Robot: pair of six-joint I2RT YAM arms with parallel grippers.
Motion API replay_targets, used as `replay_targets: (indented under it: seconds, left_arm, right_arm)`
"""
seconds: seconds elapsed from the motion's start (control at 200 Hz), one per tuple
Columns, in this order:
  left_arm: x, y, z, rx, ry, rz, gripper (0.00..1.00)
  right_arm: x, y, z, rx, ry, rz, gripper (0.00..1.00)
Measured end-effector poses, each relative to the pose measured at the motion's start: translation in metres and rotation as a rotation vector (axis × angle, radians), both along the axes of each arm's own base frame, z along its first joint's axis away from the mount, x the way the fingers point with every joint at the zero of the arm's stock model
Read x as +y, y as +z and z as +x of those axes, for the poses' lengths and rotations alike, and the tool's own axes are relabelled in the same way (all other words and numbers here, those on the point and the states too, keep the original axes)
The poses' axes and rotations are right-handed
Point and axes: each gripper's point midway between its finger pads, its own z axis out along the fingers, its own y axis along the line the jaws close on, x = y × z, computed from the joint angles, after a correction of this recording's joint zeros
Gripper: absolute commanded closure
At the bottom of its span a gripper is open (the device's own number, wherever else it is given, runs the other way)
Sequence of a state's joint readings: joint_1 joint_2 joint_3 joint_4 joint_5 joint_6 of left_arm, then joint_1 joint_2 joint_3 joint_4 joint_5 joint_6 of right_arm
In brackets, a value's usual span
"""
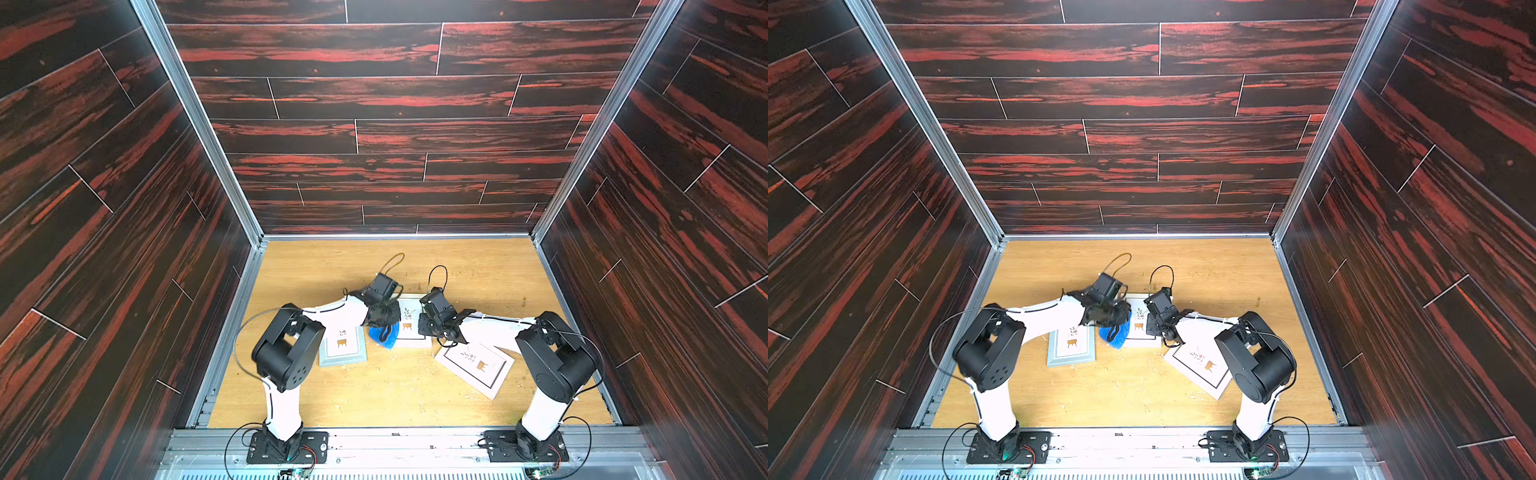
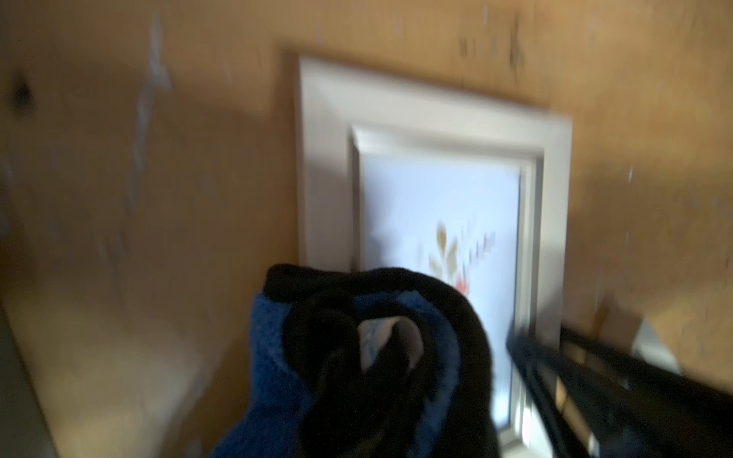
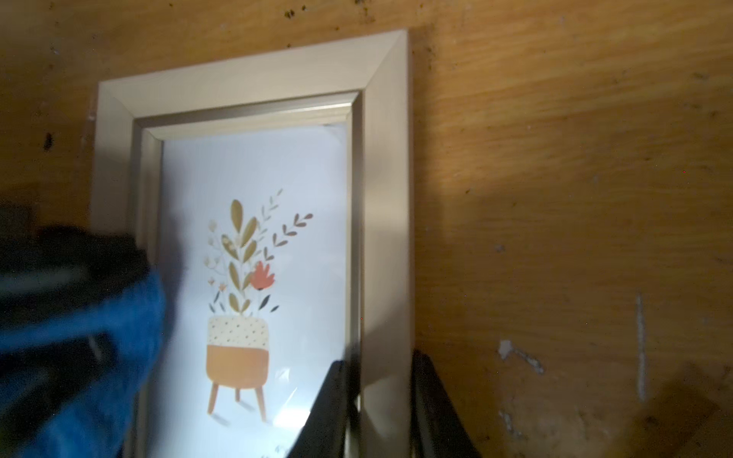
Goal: Wipe the picture frame with a cloth
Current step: Wipe the dirt from the picture frame.
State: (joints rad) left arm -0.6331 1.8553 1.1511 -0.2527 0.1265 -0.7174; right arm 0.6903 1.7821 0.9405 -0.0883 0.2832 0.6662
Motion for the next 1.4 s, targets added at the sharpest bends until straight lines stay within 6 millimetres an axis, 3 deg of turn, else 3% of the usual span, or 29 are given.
replay_targets:
  seconds: [0.11,0.276,0.351,0.411,0.551,0.631,0.917,1.027,1.142,1.217,1.403]
  left_arm:
    - [-0.002,0.0,-0.011,0.01,-0.017,0.017,1.0]
    - [-0.001,0.002,0.022,0.008,0.004,0.033,1.0]
    - [0.001,0.002,0.023,0.003,0.009,0.034,1.0]
    - [0.003,0.002,0.014,0.0,0.008,0.041,1.0]
    - [0.0,0.0,-0.032,0.028,-0.014,0.044,1.0]
    - [-0.006,-0.001,-0.046,0.035,-0.023,0.032,1.0]
    - [-0.051,-0.003,-0.037,0.053,-0.036,-0.121,1.0]
    - [-0.044,-0.004,-0.035,0.042,-0.017,-0.134,1.0]
    - [-0.024,-0.002,-0.036,0.046,0.012,-0.128,1.0]
    - [-0.026,-0.001,-0.038,0.055,0.006,-0.137,1.0]
    - [-0.066,-0.002,-0.042,0.058,-0.042,-0.164,1.0]
  right_arm:
    - [0.0,0.0,0.0,0.001,0.001,0.0,0.95]
    - [0.0,0.0,0.0,0.001,0.001,0.001,0.95]
    - [0.0,0.0,0.0,0.001,0.0,0.001,0.95]
    - [0.0,0.0,0.0,0.002,-0.002,0.003,0.95]
    - [0.0,0.0,0.0,0.003,-0.004,0.005,0.95]
    - [0.0,0.0,0.0,0.003,-0.004,0.005,0.95]
    - [0.0,-0.001,-0.001,-0.003,-0.007,0.016,0.95]
    - [-0.002,-0.001,-0.003,-0.004,-0.017,0.021,0.95]
    - [-0.002,-0.001,-0.004,-0.003,-0.02,0.023,0.95]
    - [-0.002,-0.001,-0.004,-0.004,-0.02,0.024,0.95]
    - [-0.002,-0.001,-0.004,-0.004,-0.024,0.027,0.95]
